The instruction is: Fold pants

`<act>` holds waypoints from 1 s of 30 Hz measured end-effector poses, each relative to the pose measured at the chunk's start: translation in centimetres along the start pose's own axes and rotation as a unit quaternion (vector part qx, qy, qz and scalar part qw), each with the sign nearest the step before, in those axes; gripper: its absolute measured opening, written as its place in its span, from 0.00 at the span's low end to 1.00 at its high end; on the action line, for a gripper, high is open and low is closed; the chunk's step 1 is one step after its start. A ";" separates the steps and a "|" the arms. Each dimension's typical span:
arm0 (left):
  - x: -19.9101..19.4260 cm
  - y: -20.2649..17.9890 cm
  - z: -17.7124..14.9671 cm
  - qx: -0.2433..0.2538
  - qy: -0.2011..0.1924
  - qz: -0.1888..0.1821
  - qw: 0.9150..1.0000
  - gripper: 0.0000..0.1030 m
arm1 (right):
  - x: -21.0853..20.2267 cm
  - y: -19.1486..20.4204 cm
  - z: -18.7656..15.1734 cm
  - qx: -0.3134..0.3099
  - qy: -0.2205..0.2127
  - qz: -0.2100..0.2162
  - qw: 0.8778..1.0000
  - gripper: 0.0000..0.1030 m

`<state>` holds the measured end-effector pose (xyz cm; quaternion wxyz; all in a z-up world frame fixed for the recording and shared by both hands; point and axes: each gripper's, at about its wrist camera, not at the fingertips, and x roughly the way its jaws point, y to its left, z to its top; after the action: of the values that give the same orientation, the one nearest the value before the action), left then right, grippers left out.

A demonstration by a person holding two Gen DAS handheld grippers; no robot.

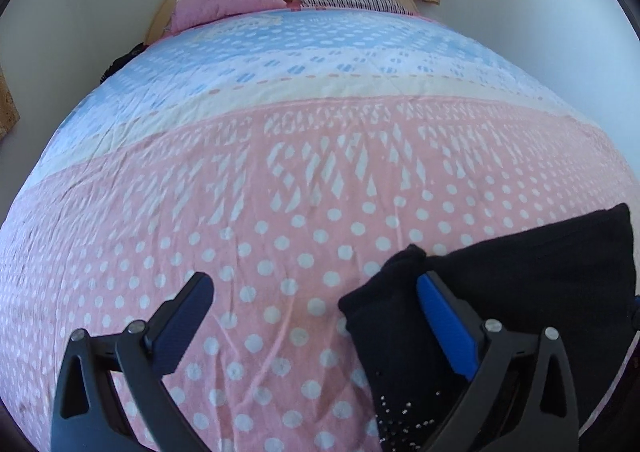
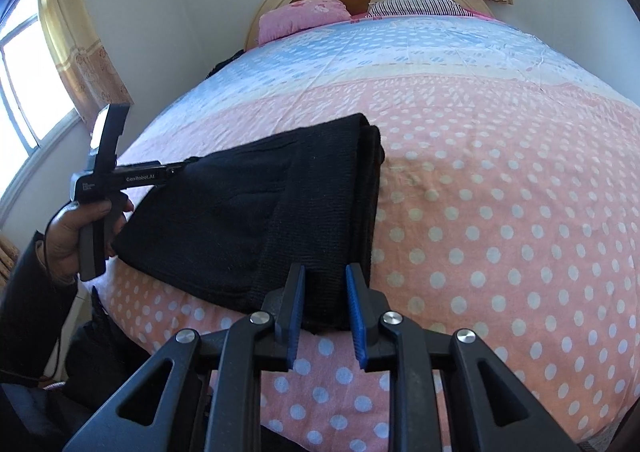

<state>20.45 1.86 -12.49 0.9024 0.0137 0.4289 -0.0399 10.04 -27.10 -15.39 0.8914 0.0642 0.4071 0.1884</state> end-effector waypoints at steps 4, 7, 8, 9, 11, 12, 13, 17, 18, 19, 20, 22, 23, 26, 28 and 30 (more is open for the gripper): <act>-3.6 1.4 -0.9 -0.037 -0.026 -0.038 0.998 1.00 | -1.8 -1.1 1.2 0.041 -0.046 0.039 0.997 0.52; -5.4 1.4 -2.0 -0.063 -0.027 -0.089 0.994 1.00 | -1.6 -2.0 2.4 0.078 -0.055 0.061 0.994 0.71; -5.7 1.1 -2.5 -0.065 -0.026 -0.103 0.992 1.00 | -1.1 -2.2 2.8 0.085 -0.051 0.071 0.993 0.71; -5.8 0.7 -2.8 -0.063 -0.024 -0.113 0.991 1.00 | -0.5 -2.2 3.2 0.089 -0.046 0.073 0.992 0.71; -5.3 -0.4 -3.4 -0.054 -0.017 -0.117 0.992 1.00 | 0.8 -2.5 3.9 0.096 -0.038 0.065 0.993 0.71; -4.8 -0.8 -3.4 -0.051 -0.012 -0.114 0.992 1.00 | 1.4 -2.7 4.1 0.102 -0.031 0.064 0.992 0.71; -4.2 -1.1 -3.7 -0.051 -0.004 -0.111 0.992 1.00 | 2.2 -2.9 4.4 0.111 -0.023 0.072 0.991 0.71; -2.9 -1.7 -4.4 -0.051 0.013 -0.115 0.992 1.00 | 4.3 -3.6 4.5 0.122 0.005 0.068 0.990 0.63; -2.7 -1.8 -4.5 -0.048 0.016 -0.114 0.992 1.00 | 4.8 -3.6 4.4 0.122 0.012 0.068 0.990 0.62; -2.3 -2.0 -4.6 -0.046 0.020 -0.115 0.992 1.00 | 4.9 -3.7 4.3 0.120 0.010 0.070 0.990 0.61; -2.0 -2.1 -4.6 -0.045 0.021 -0.114 0.992 1.00 | 5.0 -3.8 4.2 0.119 0.007 0.070 0.990 0.60; -2.0 -2.2 -4.6 -0.037 0.015 -0.108 0.993 1.00 | 5.2 -3.8 4.4 0.118 0.007 0.073 0.990 0.60; -2.0 -2.3 -4.6 -0.036 0.015 -0.106 0.994 1.00 | 5.4 -3.9 4.5 0.119 0.006 0.074 0.990 0.56; -1.7 -2.4 -4.6 -0.032 0.014 -0.104 0.994 1.00 | 6.1 -3.7 4.4 0.114 0.011 0.079 0.990 0.49; -1.7 -2.4 -4.6 -0.033 0.013 -0.104 0.994 1.00 | 6.3 -3.4 4.4 0.112 0.010 0.078 0.991 0.49; -1.6 -2.3 -4.6 -0.033 0.013 -0.106 0.994 1.00 | 6.4 -3.2 4.4 0.110 0.008 0.078 0.991 0.49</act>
<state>15.69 -0.06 -14.10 0.8872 -0.0611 0.4409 -0.1213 18.05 -27.45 -17.82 0.8582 0.1923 0.4262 0.2120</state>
